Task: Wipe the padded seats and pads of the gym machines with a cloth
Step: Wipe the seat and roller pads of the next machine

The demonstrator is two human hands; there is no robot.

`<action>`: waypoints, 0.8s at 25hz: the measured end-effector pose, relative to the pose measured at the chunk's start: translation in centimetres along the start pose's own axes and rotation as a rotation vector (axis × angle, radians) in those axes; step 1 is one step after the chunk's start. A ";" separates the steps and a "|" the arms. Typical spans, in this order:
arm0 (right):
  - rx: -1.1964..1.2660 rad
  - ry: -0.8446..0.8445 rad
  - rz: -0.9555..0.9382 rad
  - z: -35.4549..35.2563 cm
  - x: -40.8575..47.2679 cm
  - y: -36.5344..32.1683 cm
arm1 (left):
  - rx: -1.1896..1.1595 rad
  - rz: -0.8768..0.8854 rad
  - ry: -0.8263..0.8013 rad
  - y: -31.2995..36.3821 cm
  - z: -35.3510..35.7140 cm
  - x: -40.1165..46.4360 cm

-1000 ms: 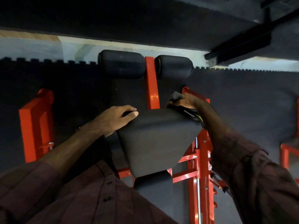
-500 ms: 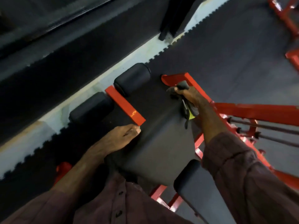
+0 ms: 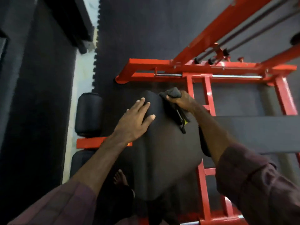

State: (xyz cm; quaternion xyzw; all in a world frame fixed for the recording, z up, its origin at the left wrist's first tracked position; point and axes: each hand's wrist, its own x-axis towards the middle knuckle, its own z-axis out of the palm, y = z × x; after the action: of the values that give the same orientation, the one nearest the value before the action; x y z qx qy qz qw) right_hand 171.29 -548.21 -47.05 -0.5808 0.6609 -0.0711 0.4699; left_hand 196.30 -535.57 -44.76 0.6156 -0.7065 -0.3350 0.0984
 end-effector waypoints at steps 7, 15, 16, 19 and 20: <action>0.158 0.033 -0.021 -1.5 2.0 9.6 | 0.641 0.208 -0.266 6.3 1.0 10.1; 0.499 0.233 -0.025 -1.7 1.2 22.1 | 0.718 0.293 -0.596 11.9 10.0 18.1; 0.519 0.244 -0.023 -1.5 1.0 22.5 | 0.726 0.300 -0.609 12.1 11.1 18.5; 0.602 0.333 0.077 -0.7 -0.4 23.9 | 0.748 0.333 -0.647 12.8 13.3 19.2; 0.622 0.354 0.105 -0.3 -1.3 24.2 | 0.764 0.360 -0.650 13.0 13.8 19.3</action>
State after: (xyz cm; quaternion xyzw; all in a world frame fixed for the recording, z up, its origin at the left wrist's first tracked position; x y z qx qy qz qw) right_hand 153.96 -539.63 -61.67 -0.3540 0.7076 -0.3443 0.5054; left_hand 173.97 -548.56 -52.75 0.3412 -0.8667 -0.2052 -0.3005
